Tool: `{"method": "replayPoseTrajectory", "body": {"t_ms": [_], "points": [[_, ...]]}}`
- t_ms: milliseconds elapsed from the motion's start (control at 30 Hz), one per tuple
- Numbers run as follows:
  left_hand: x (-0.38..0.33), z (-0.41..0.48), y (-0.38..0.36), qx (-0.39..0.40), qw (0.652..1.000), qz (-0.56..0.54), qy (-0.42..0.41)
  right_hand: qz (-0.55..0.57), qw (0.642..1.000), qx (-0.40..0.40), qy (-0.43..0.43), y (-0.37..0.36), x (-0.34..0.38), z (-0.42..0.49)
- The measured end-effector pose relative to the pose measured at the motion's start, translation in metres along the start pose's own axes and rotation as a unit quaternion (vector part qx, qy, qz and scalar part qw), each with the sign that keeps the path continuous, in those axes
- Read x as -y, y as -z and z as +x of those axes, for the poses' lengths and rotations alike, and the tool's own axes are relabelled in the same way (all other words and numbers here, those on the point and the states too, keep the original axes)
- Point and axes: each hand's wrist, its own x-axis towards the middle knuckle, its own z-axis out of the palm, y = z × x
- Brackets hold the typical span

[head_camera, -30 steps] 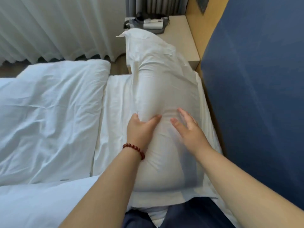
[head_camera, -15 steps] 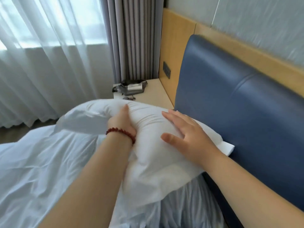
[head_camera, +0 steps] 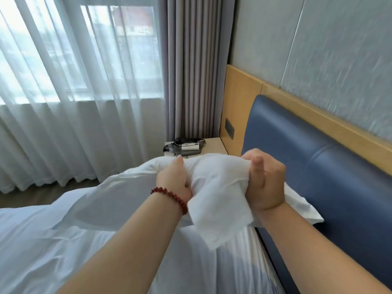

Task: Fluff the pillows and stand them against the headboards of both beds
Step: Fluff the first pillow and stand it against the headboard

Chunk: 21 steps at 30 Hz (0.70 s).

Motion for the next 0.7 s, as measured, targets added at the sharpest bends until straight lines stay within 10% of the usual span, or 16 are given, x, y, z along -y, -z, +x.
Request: {"method": "replayPoseTrajectory", "body": {"t_ms": [167,333,500,700], "points": [[-0.001,-0.013,0.020,-0.020,0.959,0.222,-0.177,-0.006,0.996,-0.013,-0.085,-0.033,-0.018,0.019],[-0.050,-0.068,0.018,-0.013,0.769,0.300,-0.564,0.025,0.990,-0.005,-0.137,-0.057,-0.019,0.037],[-0.053,-0.053,-0.029,0.034,0.591,0.510,-0.624,0.041,0.982,0.048,-0.177,-0.084,-0.018,0.044],[-0.059,0.014,-0.011,-0.007,0.576,0.475,-0.665,0.079,0.970,-0.002,-0.230,-0.070,-0.037,0.045]]}}
